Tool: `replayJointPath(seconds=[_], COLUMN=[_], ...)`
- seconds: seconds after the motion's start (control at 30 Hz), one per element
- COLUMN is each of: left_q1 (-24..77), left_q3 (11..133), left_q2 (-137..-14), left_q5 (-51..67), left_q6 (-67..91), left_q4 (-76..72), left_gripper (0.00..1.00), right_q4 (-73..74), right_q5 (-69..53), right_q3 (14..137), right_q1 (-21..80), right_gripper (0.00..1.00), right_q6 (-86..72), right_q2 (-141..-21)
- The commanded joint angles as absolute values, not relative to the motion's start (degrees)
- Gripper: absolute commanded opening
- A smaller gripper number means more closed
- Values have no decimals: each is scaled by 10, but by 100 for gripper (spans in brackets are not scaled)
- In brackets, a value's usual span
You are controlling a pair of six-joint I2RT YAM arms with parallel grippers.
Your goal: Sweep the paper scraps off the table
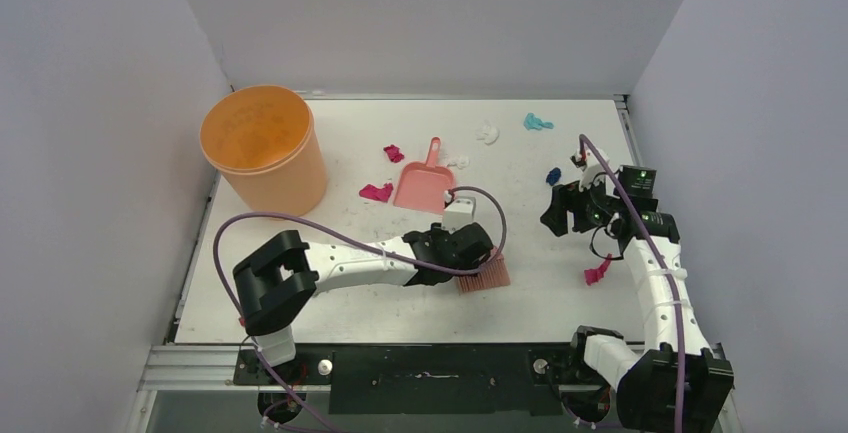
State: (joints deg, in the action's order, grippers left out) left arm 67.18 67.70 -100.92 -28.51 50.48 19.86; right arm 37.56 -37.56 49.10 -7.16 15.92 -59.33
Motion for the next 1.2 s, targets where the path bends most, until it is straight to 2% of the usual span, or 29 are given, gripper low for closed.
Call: replayJointPath(seconds=[0.0, 0.2, 0.43, 0.63, 0.67, 0.9, 1.17], left_q1=[702, 704, 702, 696, 695, 702, 703], left_q3=[685, 714, 752, 734, 726, 688, 641], left_q2=[-1015, -1069, -1117, -1111, -1107, -1036, -941], left_q5=[-268, -266, -270, -256, -250, -205, -216], left_q6=[512, 518, 510, 500, 498, 454, 377], left_q4=[244, 265, 281, 287, 287, 361, 471], left_gripper=[48, 42, 30, 2, 0, 0, 0], right_q4=[298, 284, 282, 281, 280, 280, 287], right_q5=[-423, -435, -437, -442, -444, -451, -473], right_q3=[458, 451, 449, 448, 448, 448, 451], right_q1=[-92, -93, -95, -96, -97, -98, -97], right_gripper=[73, 73, 73, 72, 72, 72, 72], right_q6=[113, 101, 102, 103, 103, 107, 121], right_q2=[-582, -580, -573, -574, -574, -573, -584])
